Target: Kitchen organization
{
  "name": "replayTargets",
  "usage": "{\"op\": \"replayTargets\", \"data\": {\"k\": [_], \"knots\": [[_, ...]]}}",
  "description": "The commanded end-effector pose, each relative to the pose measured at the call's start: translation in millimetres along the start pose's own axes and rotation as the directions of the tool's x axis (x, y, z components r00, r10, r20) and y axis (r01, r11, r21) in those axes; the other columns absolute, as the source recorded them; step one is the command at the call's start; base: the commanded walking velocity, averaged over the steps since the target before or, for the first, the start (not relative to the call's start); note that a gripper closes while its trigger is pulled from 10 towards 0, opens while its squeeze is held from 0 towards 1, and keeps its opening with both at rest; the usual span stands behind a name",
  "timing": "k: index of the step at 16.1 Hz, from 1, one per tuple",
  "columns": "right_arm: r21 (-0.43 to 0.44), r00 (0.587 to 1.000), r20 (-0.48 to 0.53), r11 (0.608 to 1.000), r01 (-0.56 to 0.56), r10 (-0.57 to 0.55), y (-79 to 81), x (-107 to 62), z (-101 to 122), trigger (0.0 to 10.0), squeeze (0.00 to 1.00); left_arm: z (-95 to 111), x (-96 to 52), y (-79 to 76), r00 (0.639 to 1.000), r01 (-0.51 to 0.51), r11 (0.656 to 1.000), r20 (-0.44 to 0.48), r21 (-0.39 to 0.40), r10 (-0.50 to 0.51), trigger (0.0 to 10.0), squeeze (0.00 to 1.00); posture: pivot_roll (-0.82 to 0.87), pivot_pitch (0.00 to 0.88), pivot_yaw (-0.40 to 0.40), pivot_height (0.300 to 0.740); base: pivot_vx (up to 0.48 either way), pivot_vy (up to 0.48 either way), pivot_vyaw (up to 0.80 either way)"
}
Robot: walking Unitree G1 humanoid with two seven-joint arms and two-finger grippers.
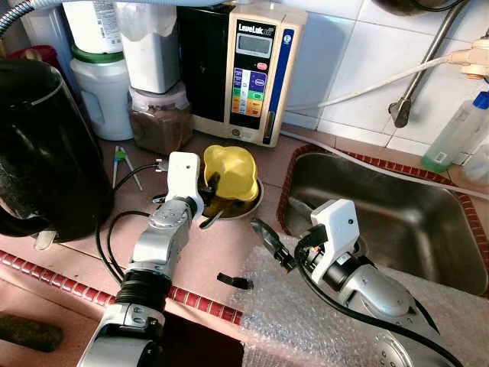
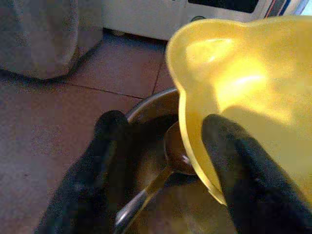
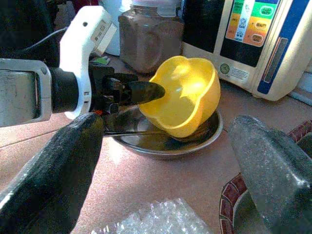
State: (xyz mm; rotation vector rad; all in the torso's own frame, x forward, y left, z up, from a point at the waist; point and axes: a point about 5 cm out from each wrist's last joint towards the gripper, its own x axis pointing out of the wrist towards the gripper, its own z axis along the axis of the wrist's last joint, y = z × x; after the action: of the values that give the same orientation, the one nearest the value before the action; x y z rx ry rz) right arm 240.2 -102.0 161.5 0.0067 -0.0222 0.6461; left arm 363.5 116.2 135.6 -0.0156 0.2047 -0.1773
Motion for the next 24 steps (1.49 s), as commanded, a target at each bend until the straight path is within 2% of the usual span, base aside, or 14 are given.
{"op": "replayTargets", "data": {"k": [1, 6, 8, 11, 17, 22, 24], "knots": [[0.0, 1.0, -0.009, 1.0, 0.005, -0.005, -2.0, -0.1, -1.4, 10.0, 0.0, -9.0, -0.1, -0.4, 0.999, -0.001, 1.0, -0.048, 0.0, 0.001, 0.0, 0.0, 0.06, 0.0, -0.063, 0.74, 0.0, 0.0, 0.0], [0.005, 0.997, -0.076, 1.0, 0.008, -0.008, -1.5, -1.2, -10.7, 10.0, 0.0, -5.5, -0.7, 4.3, 0.999, -0.029, 0.999, -0.016, 0.019, 0.029, 0.0, 0.0, 0.06, 0.0, -0.065, 0.74, 0.0, 0.0, 0.0], [0.034, 0.996, -0.089, 0.999, 0.011, -0.008, -1.9, -1.6, -13.0, 10.0, 0.0, -2.9, -0.6, 8.0, 0.998, -0.057, 0.998, 0.008, 0.036, 0.056, 0.0, 0.0, 0.06, 0.0, -0.066, 0.74, 0.0, 0.0, 0.0], [0.088, 0.994, -0.108, 0.996, 0.018, -0.008, -1.9, -0.6, -13.8, 10.0, 0.0, 7.4, -2.7, 11.9, 0.989, -0.103, 0.991, 0.112, 0.082, 0.094, 0.0, 0.0, 0.06, 0.0, -0.069, 0.74, 0.0, 0.0, 0.0], [0.069, 0.992, -0.123, 0.997, 0.038, -0.03, -5.4, 0.0, -15.4, 10.0, 0.0, 19.7, -4.8, 10.4, 0.97, -0.126, 0.988, 0.219, 0.094, 0.103, 0.0, 0.0, 0.06, 0.0, -0.071, 0.74, 0.0, 0.0, 0.0], [0.065, 0.99, -0.135, 0.997, 0.047, -0.038, -6.2, -0.7, -17.5, 10.0, 0.0, 17.7, -4.6, 8.4, 0.969, -0.116, 0.989, 0.229, 0.095, 0.092, 0.0, 0.0, 0.06, 0.0, -0.067, 0.74, 0.0, 0.0, 0.0], [0.058, 0.99, -0.137, 0.997, 0.048, -0.04, -6.6, -0.5, -18.1, 10.0, 0.0, 18.0, -3.5, 6.3, 0.972, -0.092, 0.986, 0.225, 0.141, 0.059, 0.0, 0.0, 0.06, 0.0, -0.068, 0.74, 0.0, 0.0, 0.0]]}}
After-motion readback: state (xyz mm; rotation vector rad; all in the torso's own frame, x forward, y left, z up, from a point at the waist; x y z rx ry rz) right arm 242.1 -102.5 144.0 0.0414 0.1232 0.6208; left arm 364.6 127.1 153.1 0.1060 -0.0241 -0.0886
